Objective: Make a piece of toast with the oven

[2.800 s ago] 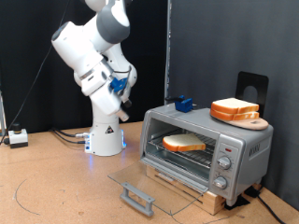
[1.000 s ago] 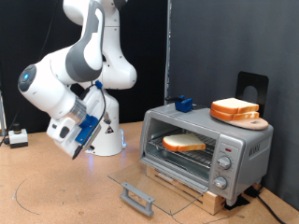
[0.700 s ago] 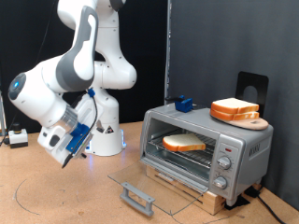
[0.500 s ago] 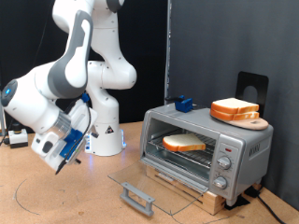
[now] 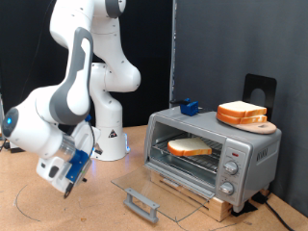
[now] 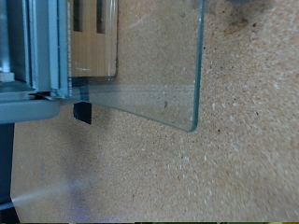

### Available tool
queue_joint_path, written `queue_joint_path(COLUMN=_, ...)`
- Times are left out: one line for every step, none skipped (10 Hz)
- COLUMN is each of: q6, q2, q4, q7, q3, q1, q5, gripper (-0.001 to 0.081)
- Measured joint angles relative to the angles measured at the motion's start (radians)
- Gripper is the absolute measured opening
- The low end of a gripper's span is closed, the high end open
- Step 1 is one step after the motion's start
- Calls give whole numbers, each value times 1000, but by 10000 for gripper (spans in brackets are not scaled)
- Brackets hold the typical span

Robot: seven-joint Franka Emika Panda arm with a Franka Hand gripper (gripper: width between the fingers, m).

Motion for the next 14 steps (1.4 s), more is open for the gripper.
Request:
queue_joint_path(q6=32, q2=16, q4=-16, q7=0, q3=13, q1=9, q5=0, gripper=810)
queue_joint_path(q6=73, q2=32, q4=-32, q7=0, q3=24, q1=16, q5=4, gripper=810)
queue_joint_path(q6=112, q2=50, q4=-44, q7=2, q3=34, q1=22, q5=9, gripper=810)
queue_joint_path(q6=137, q2=70, q4=-50, q7=2, q3=44, q1=26, q5=18, gripper=810)
queue_joint_path(q6=147, q2=88, q4=-53, q7=0, q3=60, q1=29, q5=32, gripper=810)
queue_joint_path(q6=146, q2=99, q4=-58, q7=-7, q3=80, q1=32, q5=47, gripper=810)
queue_joint_path(q6=142, q2=101, q4=-67, q7=-21, q3=103, q1=34, q5=64, gripper=810)
queue_joint_path(q6=134, q2=100, q4=-79, q7=-34, q3=127, q1=37, q5=83, gripper=810)
queue_joint_path(q6=118, q2=96, q4=-90, q7=-38, q3=151, q1=40, q5=104, gripper=810)
queue_joint_path(q6=92, q2=87, q4=-99, q7=-38, q3=170, q1=43, q5=113, gripper=810)
queue_joint_path(q6=72, q2=73, q4=-109, q7=-39, q3=181, q1=44, q5=114, gripper=810)
queue_joint_path(q6=48, q2=53, q4=-112, q7=-44, q3=180, q1=39, q5=112, gripper=810)
queue_joint_path(q6=11, q2=32, q4=-111, q7=-61, q3=179, q1=32, q5=105, gripper=810)
queue_joint_path(q6=-28, q2=12, q4=-108, q7=-82, q3=179, q1=23, q5=99, gripper=810)
